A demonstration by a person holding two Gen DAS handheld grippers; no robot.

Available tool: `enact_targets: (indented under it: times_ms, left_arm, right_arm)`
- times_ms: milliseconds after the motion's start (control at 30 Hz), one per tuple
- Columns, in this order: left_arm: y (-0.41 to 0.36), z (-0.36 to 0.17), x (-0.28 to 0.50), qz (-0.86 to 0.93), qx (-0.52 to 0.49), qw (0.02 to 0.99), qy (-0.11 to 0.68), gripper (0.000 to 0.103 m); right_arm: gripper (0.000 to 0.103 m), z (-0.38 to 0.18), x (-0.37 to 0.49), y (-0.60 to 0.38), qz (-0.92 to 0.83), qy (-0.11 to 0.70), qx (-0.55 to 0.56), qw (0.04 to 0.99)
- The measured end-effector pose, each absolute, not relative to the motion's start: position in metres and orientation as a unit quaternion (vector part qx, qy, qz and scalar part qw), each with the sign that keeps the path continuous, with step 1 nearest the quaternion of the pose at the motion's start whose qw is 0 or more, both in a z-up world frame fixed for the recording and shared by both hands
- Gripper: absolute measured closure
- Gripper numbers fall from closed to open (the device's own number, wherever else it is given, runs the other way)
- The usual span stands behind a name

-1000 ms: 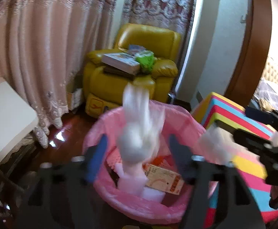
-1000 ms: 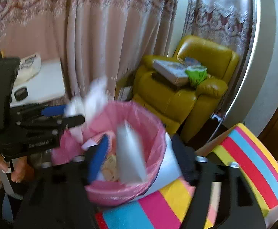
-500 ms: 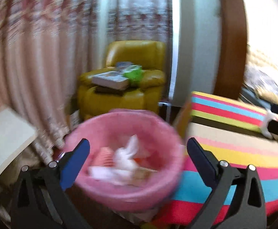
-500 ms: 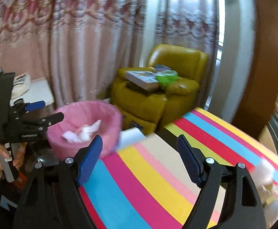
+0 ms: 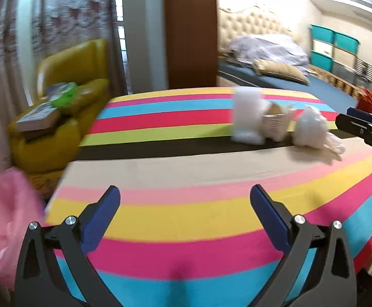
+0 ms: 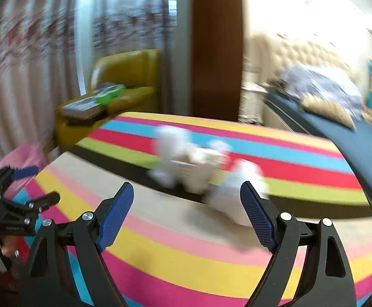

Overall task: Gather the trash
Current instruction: 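Return to the table and grasp the white plastic bag with the right tool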

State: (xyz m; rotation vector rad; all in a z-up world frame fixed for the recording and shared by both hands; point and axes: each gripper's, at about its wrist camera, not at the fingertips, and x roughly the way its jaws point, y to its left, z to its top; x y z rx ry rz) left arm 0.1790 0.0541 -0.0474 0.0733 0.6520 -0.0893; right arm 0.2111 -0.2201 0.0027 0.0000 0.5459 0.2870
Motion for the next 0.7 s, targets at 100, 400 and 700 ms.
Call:
enact_targets:
  times_ms: [100,400,700]
  left_arm:
    - [0.021,-0.055,0.200,-0.060,0.050,0.942,0.326,0.005]
    - [-0.015,-0.078,0.236,-0.065,0.064,0.925,0.368,0.005]
    - [-0.020,-0.085,0.247,-0.058,0.091,0.913,0.393,0.009]
  right_arm:
    - [0.022,-0.014,0.220,-0.258,0.115,0.289,0.014,0.950]
    - [0.019,-0.046,0.253,-0.273,0.103,0.338,0.029,0.935]
    - [0.018,-0.059,0.306,-0.241,0.107,0.391,0.003,0.914]
